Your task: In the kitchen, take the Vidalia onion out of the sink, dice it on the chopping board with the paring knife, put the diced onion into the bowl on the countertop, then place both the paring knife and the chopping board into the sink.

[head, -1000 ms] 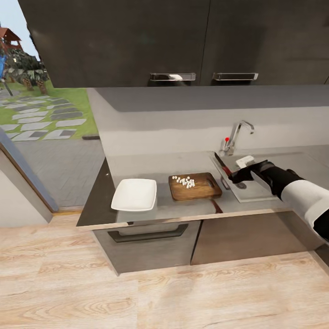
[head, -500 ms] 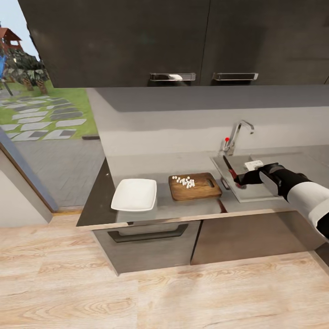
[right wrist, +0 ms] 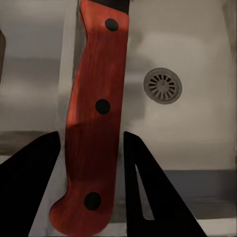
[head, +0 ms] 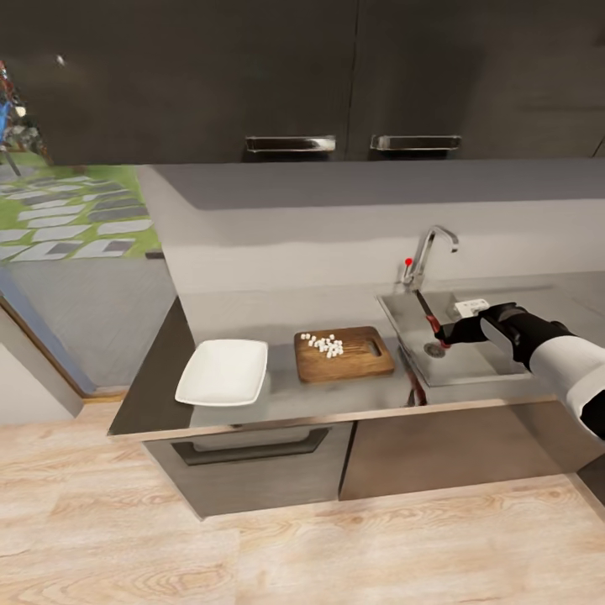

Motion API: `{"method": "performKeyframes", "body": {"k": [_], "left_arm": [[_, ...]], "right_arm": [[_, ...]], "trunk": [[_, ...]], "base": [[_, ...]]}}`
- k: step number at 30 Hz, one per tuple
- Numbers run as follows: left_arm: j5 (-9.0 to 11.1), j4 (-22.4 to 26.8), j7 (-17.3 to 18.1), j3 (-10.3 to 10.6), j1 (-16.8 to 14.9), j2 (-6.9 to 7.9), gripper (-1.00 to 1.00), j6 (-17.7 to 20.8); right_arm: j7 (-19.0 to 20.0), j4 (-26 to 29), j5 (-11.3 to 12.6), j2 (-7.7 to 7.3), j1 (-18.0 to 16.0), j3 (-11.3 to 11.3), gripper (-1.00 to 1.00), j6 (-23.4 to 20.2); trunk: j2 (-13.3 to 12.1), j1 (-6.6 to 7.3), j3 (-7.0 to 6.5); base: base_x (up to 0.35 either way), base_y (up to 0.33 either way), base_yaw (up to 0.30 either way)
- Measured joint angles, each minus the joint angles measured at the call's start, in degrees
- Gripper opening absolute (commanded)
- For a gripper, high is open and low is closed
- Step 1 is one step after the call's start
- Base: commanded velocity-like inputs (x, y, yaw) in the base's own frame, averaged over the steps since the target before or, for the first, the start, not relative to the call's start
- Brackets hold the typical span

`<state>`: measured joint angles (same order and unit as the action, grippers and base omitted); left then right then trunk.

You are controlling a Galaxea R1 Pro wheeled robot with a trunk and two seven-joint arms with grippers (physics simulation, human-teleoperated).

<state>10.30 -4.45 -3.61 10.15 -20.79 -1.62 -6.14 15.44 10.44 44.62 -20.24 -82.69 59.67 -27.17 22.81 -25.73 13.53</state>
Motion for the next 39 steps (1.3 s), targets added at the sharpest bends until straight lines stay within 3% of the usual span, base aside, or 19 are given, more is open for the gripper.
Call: {"method": "performKeyframes", "body": {"k": [12, 39], "left_arm": [[0.0, 0.0, 0.0, 0.0, 0.0, 0.04, 1.00, 0.0], [0.0, 0.0, 0.0, 0.0, 0.0, 0.09, 1.00, 0.2]], "right_arm": [[0.0, -1.6, 0.1, 0.20, 0.2, 0.0, -1.00, -0.1], [0.1, -1.7, 0.1, 0.18, 0.6, 0.1, -1.00, -0.8]], "trunk": [[0.0, -0.02, 0.09], [0.0, -0.02, 2.54]], "base": [[0.093, -0.072, 0.000], [0.093, 0.020, 0.000]]}}
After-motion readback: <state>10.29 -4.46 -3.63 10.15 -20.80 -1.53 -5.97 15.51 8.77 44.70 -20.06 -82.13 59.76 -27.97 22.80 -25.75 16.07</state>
